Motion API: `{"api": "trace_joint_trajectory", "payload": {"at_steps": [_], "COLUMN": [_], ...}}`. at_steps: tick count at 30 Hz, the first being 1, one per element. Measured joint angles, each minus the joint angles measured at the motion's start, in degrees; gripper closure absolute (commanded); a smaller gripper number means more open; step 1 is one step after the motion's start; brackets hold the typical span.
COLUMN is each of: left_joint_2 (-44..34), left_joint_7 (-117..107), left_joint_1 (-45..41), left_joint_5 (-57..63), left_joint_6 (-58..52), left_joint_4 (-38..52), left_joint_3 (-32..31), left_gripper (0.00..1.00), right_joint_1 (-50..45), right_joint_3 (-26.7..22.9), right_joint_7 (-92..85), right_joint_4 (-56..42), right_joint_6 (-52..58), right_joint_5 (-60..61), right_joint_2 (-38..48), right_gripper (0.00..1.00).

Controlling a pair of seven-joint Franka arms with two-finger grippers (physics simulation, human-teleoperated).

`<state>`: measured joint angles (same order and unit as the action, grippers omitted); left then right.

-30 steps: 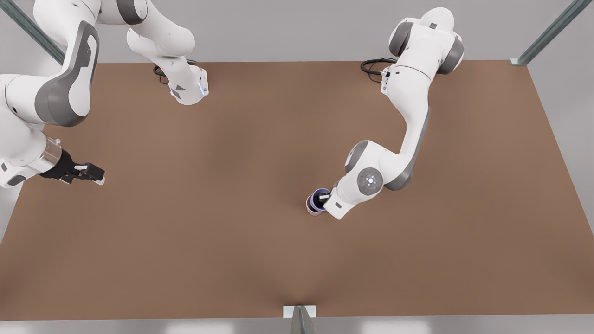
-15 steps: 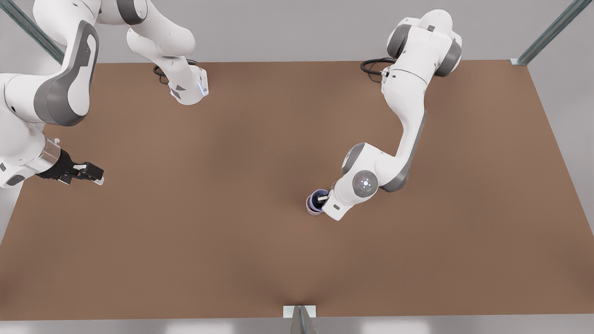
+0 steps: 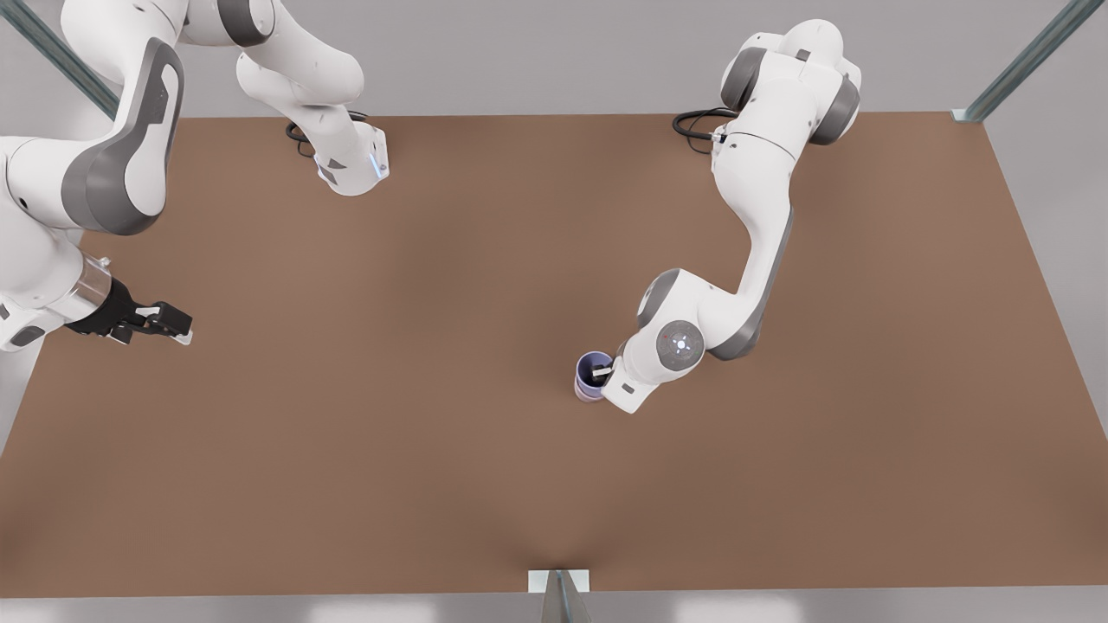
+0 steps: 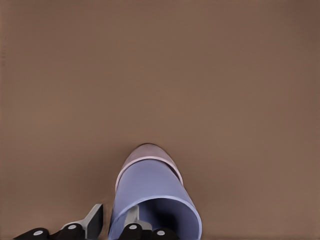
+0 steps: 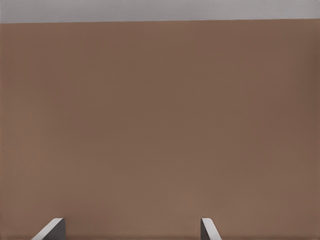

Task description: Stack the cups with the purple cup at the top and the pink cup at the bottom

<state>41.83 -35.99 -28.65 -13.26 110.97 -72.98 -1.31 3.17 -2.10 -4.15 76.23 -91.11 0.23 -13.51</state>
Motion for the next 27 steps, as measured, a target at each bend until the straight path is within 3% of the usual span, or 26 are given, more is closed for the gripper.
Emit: {"api": "trace_joint_trajectory", "payload": {"at_steps": [1, 2, 21, 27], "left_joint_2": [0.01, 0.01, -3.12, -9.78], "left_joint_7": [0.0, 0.03, -0.38, 5.67], "left_joint_1": [0.0, 0.0, 0.23, 0.6], "left_joint_5": [-0.09, -0.22, 0.08, 3.55], "left_joint_6": [0.06, 0.18, -1.18, -10.68], "left_joint_4": [0.0, -0.03, 0.73, 2.49], "left_joint_3": [0.0, 0.01, 1.31, 20.73], "left_gripper": [0.14, 0.0, 0.0, 0.0], "right_joint_1": [0.0, 0.0, 0.0, 0.0], "right_joint_3": [0.0, 0.0, 0.0, 0.0], "right_joint_7": [-0.02, -0.04, -0.28, -0.31], "right_joint_4": [0.0, 0.0, 0.0, 0.0], "right_joint_6": [-0.02, -0.04, -0.18, -0.22], "right_joint_5": [0.0, 0.0, 0.0, 0.0], "right_joint_2": [0.0, 0.0, 0.0, 0.0], "right_gripper": [0.0, 0.0, 0.0, 0.0]}}
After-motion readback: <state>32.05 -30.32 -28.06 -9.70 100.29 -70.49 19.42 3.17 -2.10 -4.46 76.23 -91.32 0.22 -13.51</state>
